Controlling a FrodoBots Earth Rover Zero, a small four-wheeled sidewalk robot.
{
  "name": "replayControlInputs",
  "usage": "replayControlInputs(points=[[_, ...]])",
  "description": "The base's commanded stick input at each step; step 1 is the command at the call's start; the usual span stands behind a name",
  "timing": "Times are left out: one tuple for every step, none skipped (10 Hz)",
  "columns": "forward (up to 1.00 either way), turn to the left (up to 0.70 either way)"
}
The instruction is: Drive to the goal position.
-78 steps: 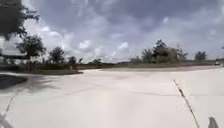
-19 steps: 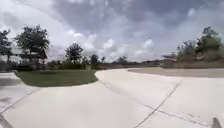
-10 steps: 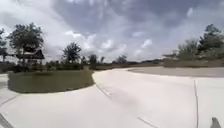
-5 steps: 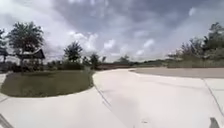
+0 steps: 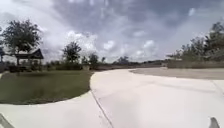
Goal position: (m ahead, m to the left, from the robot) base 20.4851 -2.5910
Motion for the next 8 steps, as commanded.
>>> replayControlInputs(points=[[0.7,-0.01],[0.7,0.0],[0.7,0.0],[0.7,0.0],[0.7,0.0],[0.7,0.0],[0.7,0.0],[0.7,0.0]])
